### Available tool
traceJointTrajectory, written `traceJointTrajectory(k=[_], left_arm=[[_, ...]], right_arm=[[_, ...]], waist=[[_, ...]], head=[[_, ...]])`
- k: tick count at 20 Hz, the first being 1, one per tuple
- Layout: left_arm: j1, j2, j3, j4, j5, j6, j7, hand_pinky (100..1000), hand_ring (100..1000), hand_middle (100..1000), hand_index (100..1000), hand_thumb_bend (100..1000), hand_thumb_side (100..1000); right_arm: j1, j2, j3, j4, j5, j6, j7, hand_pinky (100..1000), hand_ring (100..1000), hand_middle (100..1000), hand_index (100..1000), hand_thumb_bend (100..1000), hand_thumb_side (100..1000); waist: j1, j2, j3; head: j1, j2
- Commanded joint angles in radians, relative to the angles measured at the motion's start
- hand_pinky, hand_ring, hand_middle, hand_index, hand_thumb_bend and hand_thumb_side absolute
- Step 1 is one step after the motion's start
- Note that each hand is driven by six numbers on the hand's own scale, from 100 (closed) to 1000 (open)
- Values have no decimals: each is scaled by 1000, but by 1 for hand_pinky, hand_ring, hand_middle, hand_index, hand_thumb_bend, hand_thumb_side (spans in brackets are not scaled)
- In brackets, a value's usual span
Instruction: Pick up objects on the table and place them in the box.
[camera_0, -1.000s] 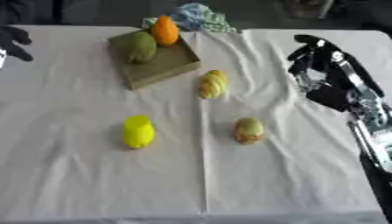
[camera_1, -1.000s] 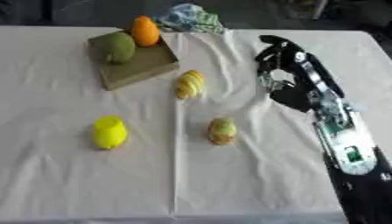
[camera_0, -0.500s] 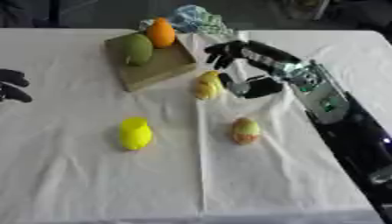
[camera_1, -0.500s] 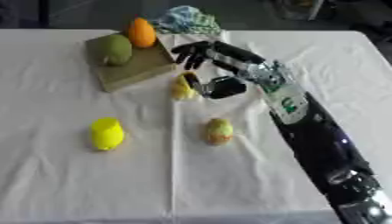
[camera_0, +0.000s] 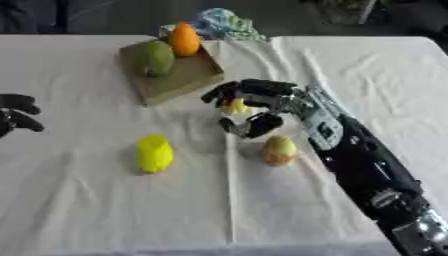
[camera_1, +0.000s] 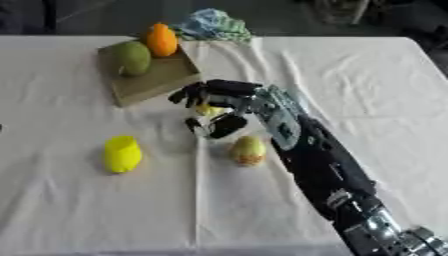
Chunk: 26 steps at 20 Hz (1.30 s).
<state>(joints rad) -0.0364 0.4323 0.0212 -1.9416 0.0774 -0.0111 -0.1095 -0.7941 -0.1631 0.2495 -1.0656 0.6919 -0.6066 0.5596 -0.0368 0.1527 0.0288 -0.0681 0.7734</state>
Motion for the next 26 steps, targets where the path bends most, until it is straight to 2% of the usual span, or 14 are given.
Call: traceJointTrajectory(k=[1,5,9,14,25,26], left_arm=[[-3,8,4,-9,-5,1,-9,643,519,567,703,100,913],[0,4,7,-6,-12,4,-12,643,519,567,704,100,919],[2,4,7,-2,-22,6,-20,644,520,567,706,100,926],[5,6,11,1,-32,8,-26,644,520,568,708,100,931],[12,7,15,6,-43,12,-35,644,520,568,712,100,936],[13,7,15,6,-44,13,-35,643,520,568,712,100,936]], right_arm=[[-26,-10,-29,4,52,-13,-26,800,844,893,983,100,383],[-22,-24,-39,7,85,-17,-52,814,854,900,985,100,426],[-6,-59,-28,-11,66,-33,-32,818,844,884,983,100,509],[28,-131,7,-68,-18,-57,38,823,846,882,982,100,607],[120,-310,56,-242,-222,-33,164,826,846,874,978,100,684],[128,-320,59,-250,-232,-29,172,825,845,872,977,100,645]], waist=[[14,-30,-1],[13,-30,-4],[9,-30,-8],[4,-31,-15],[-7,-37,-25],[-8,-37,-26]], head=[[-2,-3],[-1,-3],[5,-3],[17,-3],[29,-3],[30,-3]])
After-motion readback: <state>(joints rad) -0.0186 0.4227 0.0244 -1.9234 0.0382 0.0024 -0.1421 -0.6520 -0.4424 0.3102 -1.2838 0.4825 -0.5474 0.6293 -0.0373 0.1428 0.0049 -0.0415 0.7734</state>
